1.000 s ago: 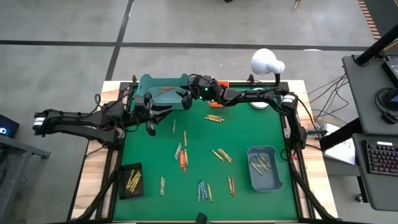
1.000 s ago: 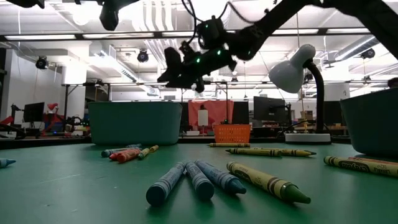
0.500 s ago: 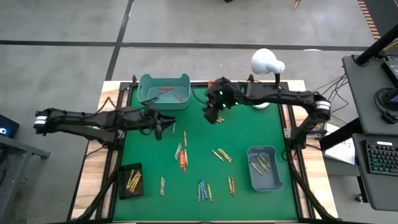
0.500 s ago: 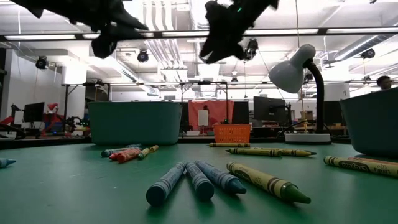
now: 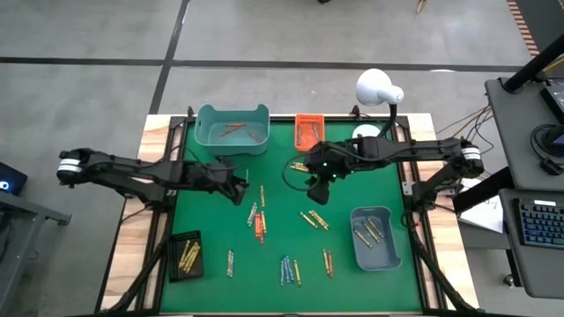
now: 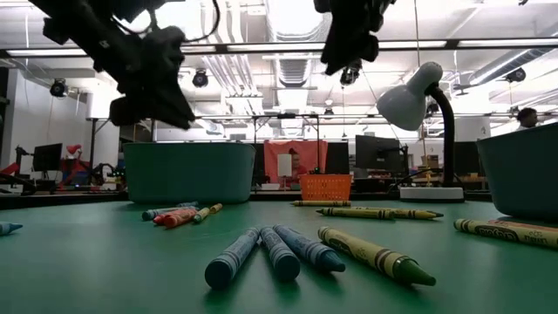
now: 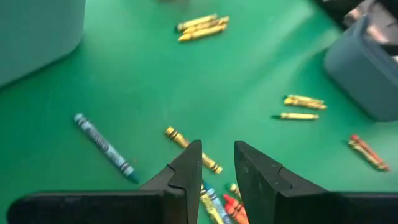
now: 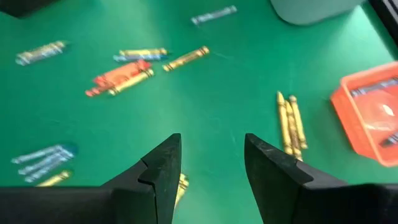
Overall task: Sort crayons
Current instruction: Put the blue crayon into the orange bin
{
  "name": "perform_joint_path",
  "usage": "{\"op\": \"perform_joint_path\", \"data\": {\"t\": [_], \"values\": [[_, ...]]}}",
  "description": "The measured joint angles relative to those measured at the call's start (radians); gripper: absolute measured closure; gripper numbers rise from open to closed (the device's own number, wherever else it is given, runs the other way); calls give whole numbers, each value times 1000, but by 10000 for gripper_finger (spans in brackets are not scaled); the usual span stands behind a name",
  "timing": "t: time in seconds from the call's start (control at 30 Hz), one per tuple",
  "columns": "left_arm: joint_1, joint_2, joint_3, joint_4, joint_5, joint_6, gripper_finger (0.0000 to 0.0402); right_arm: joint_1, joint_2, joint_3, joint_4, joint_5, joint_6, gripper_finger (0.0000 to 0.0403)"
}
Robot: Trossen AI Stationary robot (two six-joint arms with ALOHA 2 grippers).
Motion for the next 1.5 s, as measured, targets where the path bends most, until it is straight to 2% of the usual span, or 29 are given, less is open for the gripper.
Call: {"op": "perform_joint_path", "data": {"t": [0.13, 0.57, 0.87, 1.1, 1.33, 1.5], "values": [[0, 57, 0, -16, -10, -43, 325, 1, 11, -1, -20, 34, 6, 241], [0, 270, 2, -23, -191, -222, 322, 2, 18, -39, 18, 87, -21, 241], [6, 401, 82, -30, -269, -217, 278, 2, 18, -94, 65, 91, -35, 241], [9, 509, 95, -19, -274, -227, 250, 2, 18, -102, 80, 91, -36, 241], [9, 581, 97, -7, -294, -255, 253, 2, 18, -112, 101, 91, -37, 241], [8, 610, 99, -4, -312, -260, 279, 2, 18, -122, 114, 91, -37, 241]]}}
